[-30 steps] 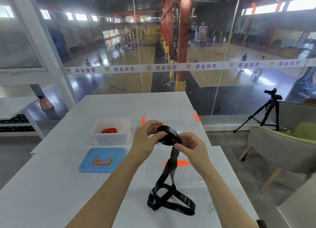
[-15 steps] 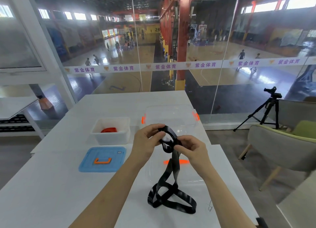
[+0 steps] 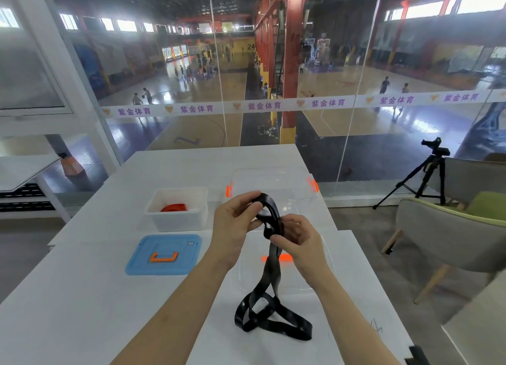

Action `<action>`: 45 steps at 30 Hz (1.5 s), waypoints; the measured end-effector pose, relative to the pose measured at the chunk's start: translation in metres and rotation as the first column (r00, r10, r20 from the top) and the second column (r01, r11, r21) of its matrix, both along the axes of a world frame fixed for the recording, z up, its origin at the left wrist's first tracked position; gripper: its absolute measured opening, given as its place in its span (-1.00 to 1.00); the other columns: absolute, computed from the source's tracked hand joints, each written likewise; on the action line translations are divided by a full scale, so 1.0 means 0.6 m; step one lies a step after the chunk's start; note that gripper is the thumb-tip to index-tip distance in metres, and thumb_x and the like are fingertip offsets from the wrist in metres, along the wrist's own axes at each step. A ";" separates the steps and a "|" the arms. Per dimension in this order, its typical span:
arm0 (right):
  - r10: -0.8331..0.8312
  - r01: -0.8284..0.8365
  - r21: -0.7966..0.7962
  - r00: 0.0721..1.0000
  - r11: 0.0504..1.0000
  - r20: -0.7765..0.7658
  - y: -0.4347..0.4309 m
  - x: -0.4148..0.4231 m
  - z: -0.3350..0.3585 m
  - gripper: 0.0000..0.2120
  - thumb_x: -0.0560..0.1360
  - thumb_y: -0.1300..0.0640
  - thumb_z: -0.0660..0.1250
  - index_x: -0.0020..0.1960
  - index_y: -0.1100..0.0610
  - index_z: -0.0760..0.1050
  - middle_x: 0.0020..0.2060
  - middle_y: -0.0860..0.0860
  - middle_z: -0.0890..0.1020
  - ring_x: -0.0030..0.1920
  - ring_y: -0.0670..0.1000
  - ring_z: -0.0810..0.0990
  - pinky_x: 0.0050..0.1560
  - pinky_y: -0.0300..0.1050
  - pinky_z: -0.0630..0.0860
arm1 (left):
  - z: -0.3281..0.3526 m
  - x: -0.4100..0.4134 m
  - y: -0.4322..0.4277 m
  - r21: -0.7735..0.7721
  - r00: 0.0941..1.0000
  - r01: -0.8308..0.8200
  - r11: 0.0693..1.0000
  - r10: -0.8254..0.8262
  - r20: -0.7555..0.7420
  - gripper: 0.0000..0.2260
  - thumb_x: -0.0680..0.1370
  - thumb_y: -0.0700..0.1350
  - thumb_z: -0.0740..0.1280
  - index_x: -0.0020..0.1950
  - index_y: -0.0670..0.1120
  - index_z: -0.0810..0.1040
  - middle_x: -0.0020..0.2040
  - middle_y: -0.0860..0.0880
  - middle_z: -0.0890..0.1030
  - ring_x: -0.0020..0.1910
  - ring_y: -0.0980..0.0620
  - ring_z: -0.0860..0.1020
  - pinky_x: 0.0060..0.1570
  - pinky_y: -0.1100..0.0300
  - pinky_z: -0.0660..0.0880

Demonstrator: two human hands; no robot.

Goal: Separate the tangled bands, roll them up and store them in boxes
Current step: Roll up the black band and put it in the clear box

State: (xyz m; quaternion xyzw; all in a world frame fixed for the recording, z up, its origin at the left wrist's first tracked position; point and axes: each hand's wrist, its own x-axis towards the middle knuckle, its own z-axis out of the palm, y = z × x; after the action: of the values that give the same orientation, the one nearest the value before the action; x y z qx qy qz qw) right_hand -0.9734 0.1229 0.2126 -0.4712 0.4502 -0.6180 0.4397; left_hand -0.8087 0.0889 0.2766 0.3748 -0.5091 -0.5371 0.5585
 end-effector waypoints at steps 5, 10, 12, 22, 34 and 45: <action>-0.032 0.033 -0.010 0.998 0.999 0.057 -0.001 -0.004 0.002 -0.67 0.46 0.47 0.51 0.16 0.24 0.57 -0.01 0.18 0.78 0.06 0.20 0.77 0.15 0.00 0.69 | 0.000 0.009 0.000 -0.005 1.000 0.019 1.000 -0.019 -0.016 -0.77 0.64 -0.32 0.34 0.22 -0.10 0.67 0.09 -0.08 0.75 0.05 -0.01 0.73 0.03 0.10 0.68; -0.168 0.171 -0.023 0.982 0.985 0.092 0.001 -0.021 0.015 -0.77 0.45 0.43 0.54 0.04 0.21 0.68 -0.10 0.13 0.78 -0.07 0.05 0.77 0.01 -0.16 0.67 | -0.017 0.032 -0.006 -0.001 0.983 0.088 0.996 -0.086 0.160 -0.70 0.67 -0.27 0.33 0.27 0.07 0.66 0.18 -0.09 0.69 0.15 -0.02 0.71 0.11 0.01 0.68; -0.182 0.188 -0.044 0.977 0.981 0.110 0.003 -0.026 0.020 -0.78 0.45 0.44 0.54 0.02 0.19 0.71 -0.13 0.07 0.79 -0.09 0.00 0.76 -0.03 -0.21 0.66 | -0.030 0.037 -0.006 -0.004 0.964 0.128 0.992 -0.123 0.236 -0.72 0.68 -0.25 0.31 0.27 0.07 0.66 0.18 -0.07 0.69 0.18 -0.02 0.69 0.16 0.00 0.67; -0.083 0.081 -0.019 0.969 0.997 -0.234 0.012 -0.049 0.026 -0.72 0.40 0.29 0.62 -0.15 -0.11 0.77 -0.04 -0.10 0.79 0.03 -0.03 0.74 0.16 -0.12 0.61 | -0.026 0.052 -0.017 -0.112 0.718 0.214 0.970 -0.079 0.691 -0.80 0.54 -0.05 0.49 0.09 0.23 0.64 0.25 0.33 0.63 0.30 0.30 0.54 0.36 0.06 0.52; 0.023 -0.051 -0.048 0.887 0.998 -0.461 0.024 -0.044 0.042 -0.83 0.46 0.23 0.60 -0.01 0.02 0.75 -0.03 -0.23 0.76 0.05 -0.15 0.72 0.11 -0.36 0.57 | -0.018 0.028 0.001 -0.074 0.607 0.281 0.957 -0.117 0.786 -0.78 0.47 0.00 0.55 -0.17 0.09 0.51 -0.06 0.17 0.71 0.10 0.25 0.65 0.12 0.02 0.60; -0.014 0.012 -0.013 0.990 1.000 -0.143 0.028 -0.035 0.015 -0.73 0.44 0.37 0.58 0.00 0.05 0.68 -0.09 0.13 0.78 0.00 0.20 0.78 0.14 0.24 0.69 | -0.012 0.017 0.014 -0.068 0.928 0.104 0.992 -0.072 0.365 -0.72 0.52 -0.28 0.50 0.14 0.02 0.68 0.07 0.08 0.74 0.13 0.11 0.69 0.22 0.01 0.64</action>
State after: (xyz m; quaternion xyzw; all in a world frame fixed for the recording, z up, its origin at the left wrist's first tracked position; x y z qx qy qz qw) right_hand -0.9943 0.1398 0.2217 -0.5142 0.4797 -0.5882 0.3994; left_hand -0.7986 0.0972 0.2696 0.4193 -0.6421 -0.4611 0.4464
